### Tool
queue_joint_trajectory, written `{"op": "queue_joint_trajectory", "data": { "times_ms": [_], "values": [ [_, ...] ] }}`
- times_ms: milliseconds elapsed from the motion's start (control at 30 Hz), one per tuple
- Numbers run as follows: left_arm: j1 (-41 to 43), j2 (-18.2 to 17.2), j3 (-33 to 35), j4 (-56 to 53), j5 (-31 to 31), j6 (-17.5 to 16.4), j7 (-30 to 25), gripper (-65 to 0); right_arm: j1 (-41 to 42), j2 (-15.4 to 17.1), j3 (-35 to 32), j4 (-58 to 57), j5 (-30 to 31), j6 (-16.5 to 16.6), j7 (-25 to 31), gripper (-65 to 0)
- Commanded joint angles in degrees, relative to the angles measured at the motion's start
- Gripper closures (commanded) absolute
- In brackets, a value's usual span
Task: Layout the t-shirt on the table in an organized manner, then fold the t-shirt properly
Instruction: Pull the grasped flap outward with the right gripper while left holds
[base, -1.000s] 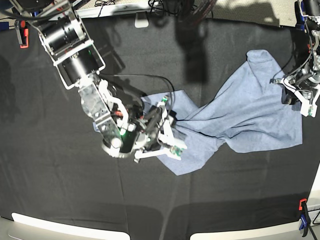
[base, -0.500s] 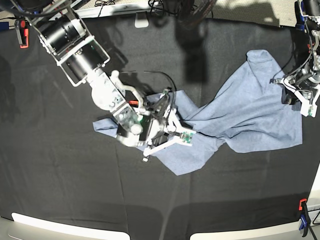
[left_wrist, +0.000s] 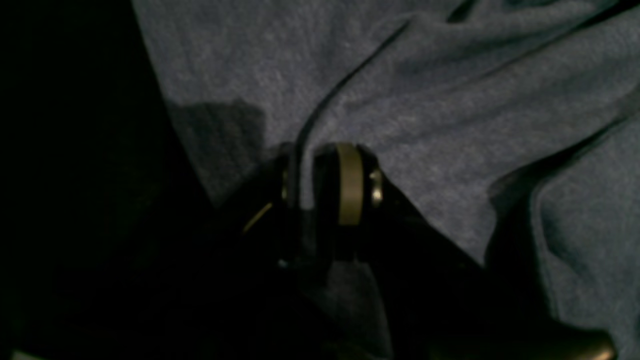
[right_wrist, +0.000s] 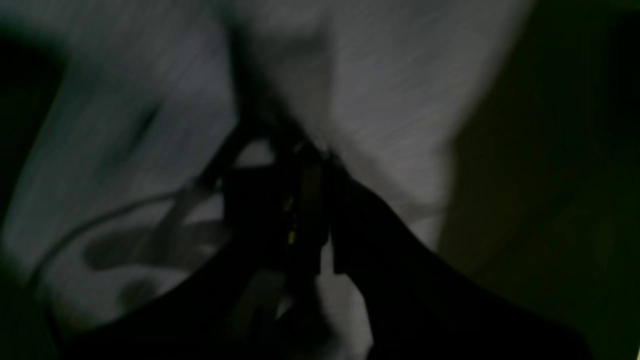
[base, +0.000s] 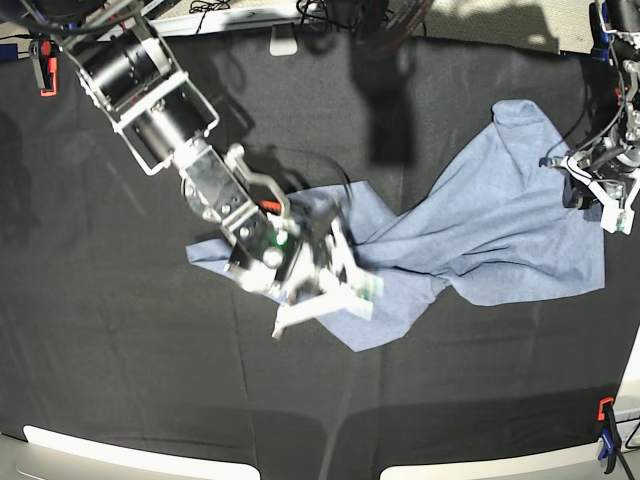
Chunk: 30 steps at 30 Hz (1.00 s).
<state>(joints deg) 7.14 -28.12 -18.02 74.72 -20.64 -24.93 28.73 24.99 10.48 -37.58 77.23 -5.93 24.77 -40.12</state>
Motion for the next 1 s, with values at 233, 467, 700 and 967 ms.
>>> {"op": "queue_joint_trajectory", "data": {
  "times_ms": [233,467,700,967],
  "values": [
    [-0.6,-1.1,-0.4,0.7,-0.5,-0.2,-0.9,-10.4,11.7,-0.8,11.7,-5.6,-1.8,-6.4,5.6,0.0],
    [-0.6,-1.1,-0.4,0.7,-0.5,-0.2,-0.9,-10.4,22.1,-4.7,19.4,-26.4,-4.7,-6.4,13.5,0.0],
    [-0.6,-1.1,-0.4,0.7,-0.5,-0.2,-0.9,-10.4,28.7,-8.9,20.9,-39.2,-6.2,-8.8,18.6,0.0],
    [-1.0,-1.2,-0.4,0.8,-0.5,-0.2,-3.0,-10.7,28.8,-8.9,20.9,-38.6,-6.6,-9.0,17.2,0.0]
  ]
}}
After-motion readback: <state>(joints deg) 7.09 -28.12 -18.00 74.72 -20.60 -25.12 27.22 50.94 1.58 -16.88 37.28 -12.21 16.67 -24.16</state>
